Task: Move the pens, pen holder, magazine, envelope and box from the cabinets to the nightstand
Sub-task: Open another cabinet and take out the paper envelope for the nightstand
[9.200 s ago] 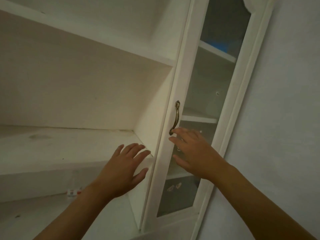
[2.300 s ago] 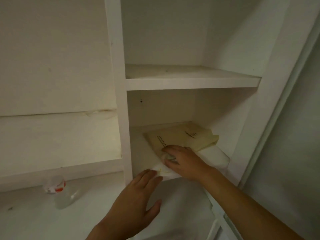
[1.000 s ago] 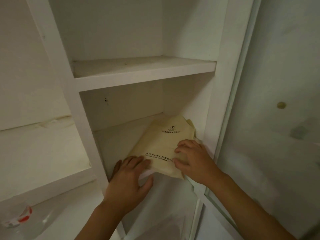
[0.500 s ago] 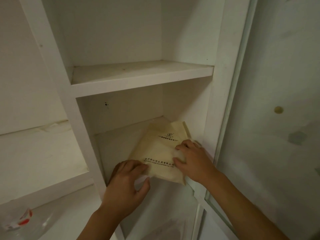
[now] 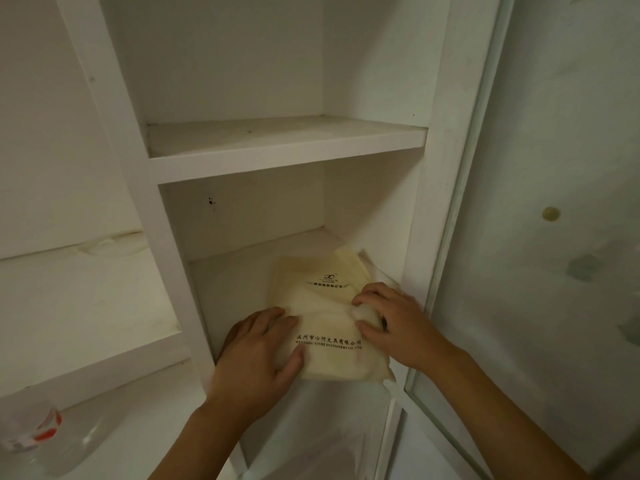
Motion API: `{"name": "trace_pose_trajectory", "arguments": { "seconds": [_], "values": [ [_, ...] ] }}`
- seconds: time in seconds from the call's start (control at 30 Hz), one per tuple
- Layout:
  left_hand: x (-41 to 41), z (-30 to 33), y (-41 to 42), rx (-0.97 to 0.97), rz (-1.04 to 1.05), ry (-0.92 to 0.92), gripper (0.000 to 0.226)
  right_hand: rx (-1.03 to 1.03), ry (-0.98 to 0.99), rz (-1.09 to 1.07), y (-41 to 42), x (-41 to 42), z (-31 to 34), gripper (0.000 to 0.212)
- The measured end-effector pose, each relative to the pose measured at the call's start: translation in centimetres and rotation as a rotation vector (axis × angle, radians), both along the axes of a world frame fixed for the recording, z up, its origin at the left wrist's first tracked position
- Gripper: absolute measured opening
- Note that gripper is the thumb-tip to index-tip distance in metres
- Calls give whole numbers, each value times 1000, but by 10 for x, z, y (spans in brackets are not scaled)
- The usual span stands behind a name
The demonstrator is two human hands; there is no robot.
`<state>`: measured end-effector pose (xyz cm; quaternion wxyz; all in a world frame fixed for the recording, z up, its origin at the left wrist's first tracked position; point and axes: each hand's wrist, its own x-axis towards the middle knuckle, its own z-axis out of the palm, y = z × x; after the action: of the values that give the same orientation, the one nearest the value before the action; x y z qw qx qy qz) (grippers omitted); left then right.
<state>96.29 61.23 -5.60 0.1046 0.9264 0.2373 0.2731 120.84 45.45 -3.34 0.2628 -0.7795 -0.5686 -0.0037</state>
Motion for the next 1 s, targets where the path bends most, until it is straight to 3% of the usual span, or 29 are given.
{"name": "trace_pose_trajectory", "arguments": {
  "seconds": [0.37, 0.53, 0.77, 0.9, 1.0],
  "values": [
    [-9, 0, -14, -49, 38, -2, 53, 102, -24, -194, -7, -17, -18, 65],
    [-17, -3, -34, -70, 23, -61, 49, -14, 265, -94, -10, -20, -15, 68],
    [-15, 3, -30, -111, 29, -110, 45, 41, 498, -9, 3, -13, -12, 63],
    [-3, 6, -18, -100, 185, 1, 64, 94, 562, 9, 4, -14, -13, 53],
    [6, 5, -24, -53, 227, 63, 64, 138, 598, 1, -1, -14, -21, 51]
  ]
}}
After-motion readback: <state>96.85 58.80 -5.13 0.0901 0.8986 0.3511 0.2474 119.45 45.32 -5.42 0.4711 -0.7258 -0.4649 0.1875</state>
